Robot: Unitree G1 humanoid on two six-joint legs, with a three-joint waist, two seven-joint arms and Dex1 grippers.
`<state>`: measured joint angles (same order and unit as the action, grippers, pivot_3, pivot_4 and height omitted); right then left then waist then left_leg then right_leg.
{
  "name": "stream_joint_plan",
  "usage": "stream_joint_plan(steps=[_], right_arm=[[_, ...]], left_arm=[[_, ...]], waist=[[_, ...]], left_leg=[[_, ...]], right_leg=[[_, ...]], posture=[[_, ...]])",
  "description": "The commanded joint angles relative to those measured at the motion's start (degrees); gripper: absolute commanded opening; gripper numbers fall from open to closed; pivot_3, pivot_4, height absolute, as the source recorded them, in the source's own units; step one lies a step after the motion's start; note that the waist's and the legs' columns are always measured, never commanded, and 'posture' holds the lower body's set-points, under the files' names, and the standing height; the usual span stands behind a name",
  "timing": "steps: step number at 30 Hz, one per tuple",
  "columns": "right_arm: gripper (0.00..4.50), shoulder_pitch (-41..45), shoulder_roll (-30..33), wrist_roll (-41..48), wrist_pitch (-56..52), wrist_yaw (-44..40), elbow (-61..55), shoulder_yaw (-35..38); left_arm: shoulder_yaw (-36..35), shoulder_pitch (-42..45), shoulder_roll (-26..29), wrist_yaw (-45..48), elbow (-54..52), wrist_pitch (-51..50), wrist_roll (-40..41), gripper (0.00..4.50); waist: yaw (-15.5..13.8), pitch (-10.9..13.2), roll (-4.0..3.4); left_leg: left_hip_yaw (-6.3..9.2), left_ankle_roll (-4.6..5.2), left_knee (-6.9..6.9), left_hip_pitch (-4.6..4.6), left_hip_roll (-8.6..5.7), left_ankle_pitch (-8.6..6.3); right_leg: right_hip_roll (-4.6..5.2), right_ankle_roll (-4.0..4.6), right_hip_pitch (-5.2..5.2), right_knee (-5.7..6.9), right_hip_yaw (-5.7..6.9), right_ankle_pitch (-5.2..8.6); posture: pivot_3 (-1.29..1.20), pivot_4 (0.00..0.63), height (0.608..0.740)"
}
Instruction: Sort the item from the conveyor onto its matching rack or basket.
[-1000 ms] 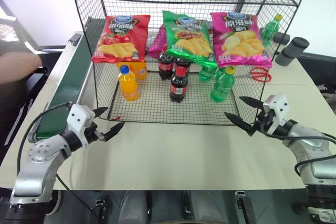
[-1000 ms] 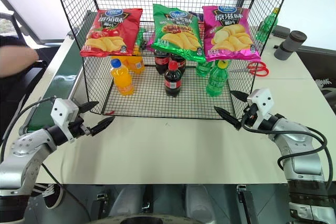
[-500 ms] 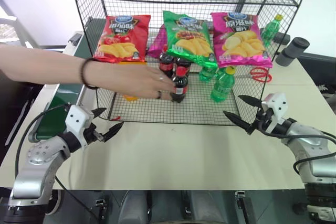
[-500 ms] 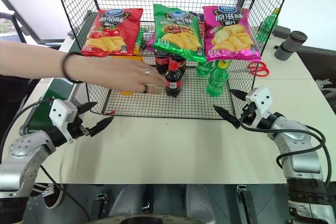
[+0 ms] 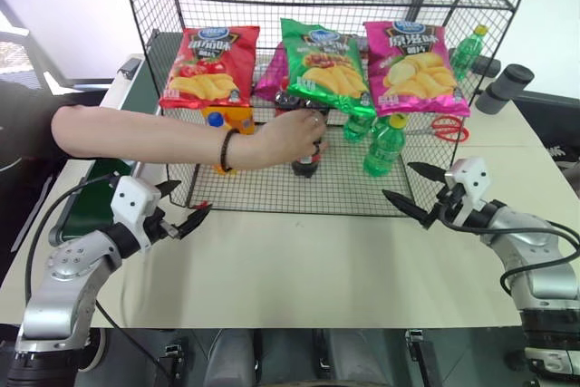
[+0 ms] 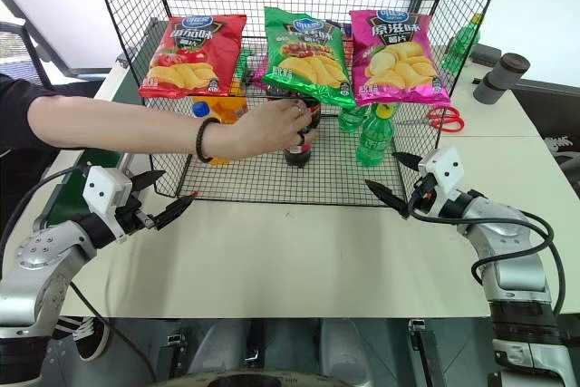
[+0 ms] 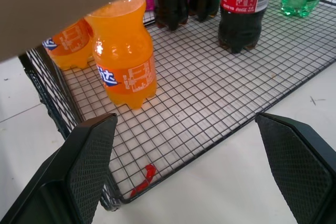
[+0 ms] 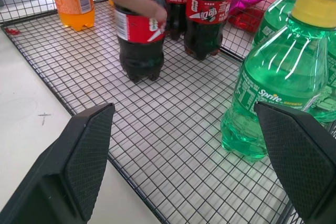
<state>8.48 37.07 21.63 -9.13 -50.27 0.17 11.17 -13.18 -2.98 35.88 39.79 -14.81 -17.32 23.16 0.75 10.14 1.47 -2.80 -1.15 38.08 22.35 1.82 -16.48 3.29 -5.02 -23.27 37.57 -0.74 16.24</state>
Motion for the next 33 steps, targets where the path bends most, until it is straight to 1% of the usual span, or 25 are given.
stream_joint_plan(steps=[1,14,19,33], right_arm=[[4.42,1.0,0.1,0.6,0.7,0.2,-0.9,1.1],[4.42,2.5,0.3,0.2,1.2,0.5,-0.1,1.2],[4.42,2.8,0.0,0.1,1.6,0.3,0.6,0.8],[4.42,6.0,-0.8,-0.3,2.9,-1.3,3.9,-1.4]], left_arm=[[-1.1,1.1,0.0,-0.2,-0.7,0.8,0.1,4.5],[-0.7,3.0,-0.8,-0.5,0.7,1.3,0.1,4.5],[-1.9,2.0,-0.8,-0.8,-0.2,0.9,0.6,4.5],[-7.8,-1.5,-2.0,-4.1,-4.3,-2.0,4.9,4.5]], waist=[[0.0,0.0,0.0],[0.0,0.0,0.0],[0.0,0.0,0.0],[0.1,0.0,0.0]], left_leg=[[0.0,0.0,0.0,0.0,0.0,0.0],[0.0,0.0,0.0,0.0,0.0,0.0],[0.0,0.0,0.0,0.0,0.0,0.0],[0.01,0.0,0.01,0.0,0.01,0.0]], right_leg=[[0.0,0.0,0.0,0.0,0.0,0.0],[-0.02,0.0,0.0,0.0,0.0,0.0],[-0.02,0.0,0.0,0.01,0.0,0.0],[0.0,0.0,0.0,0.01,0.0,0.0]], posture=[[0.0,0.15,0.74],[0.0,0.15,0.74],[0.0,0.15,0.74],[0.0,0.15,0.74]])
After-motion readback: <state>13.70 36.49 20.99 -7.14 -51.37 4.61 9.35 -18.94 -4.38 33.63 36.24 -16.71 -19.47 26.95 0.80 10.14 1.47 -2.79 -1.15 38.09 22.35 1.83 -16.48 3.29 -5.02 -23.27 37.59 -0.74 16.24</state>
